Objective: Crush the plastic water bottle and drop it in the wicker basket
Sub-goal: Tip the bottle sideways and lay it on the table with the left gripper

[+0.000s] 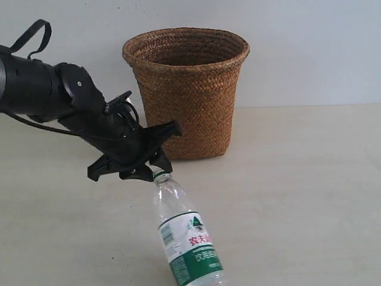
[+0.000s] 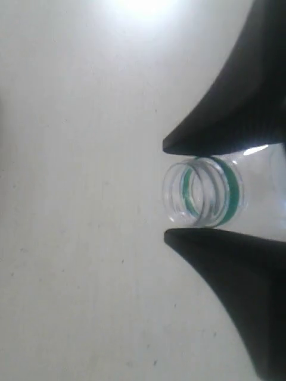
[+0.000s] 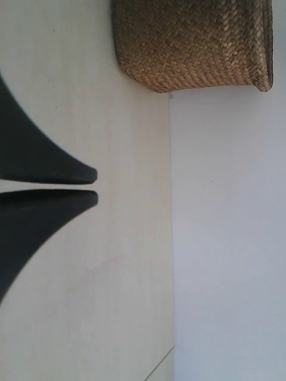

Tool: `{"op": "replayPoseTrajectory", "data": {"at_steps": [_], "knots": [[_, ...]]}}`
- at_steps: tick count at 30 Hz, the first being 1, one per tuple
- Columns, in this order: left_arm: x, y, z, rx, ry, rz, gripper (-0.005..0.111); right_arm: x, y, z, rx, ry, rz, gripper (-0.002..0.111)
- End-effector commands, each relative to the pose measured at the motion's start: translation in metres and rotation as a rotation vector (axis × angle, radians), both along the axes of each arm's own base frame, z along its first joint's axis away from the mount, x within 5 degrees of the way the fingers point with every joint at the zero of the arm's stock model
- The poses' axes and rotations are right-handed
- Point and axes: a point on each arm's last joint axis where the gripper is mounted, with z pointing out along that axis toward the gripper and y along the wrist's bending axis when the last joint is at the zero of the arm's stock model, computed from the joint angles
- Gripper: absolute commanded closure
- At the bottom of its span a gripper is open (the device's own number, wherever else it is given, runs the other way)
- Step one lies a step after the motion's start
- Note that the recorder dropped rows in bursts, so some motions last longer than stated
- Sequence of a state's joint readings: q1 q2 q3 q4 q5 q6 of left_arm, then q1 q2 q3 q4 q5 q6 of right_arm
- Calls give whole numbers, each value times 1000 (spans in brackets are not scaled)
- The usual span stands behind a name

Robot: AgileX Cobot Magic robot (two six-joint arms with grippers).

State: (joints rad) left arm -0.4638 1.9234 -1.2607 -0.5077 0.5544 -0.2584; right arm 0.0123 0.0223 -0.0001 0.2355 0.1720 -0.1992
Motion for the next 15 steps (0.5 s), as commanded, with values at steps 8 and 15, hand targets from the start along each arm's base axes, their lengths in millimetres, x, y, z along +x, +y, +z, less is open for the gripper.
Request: {"op": "replayPoseTrajectory", "data": {"at_steps": [8,15], "knots": [[-20,29,22,-254,-194,466,103,0,-1,1,-7,-14,-6,107],[-63,57,24,-274,-181,578,103,0,-1,1,-7,-14,-6,107]]}}
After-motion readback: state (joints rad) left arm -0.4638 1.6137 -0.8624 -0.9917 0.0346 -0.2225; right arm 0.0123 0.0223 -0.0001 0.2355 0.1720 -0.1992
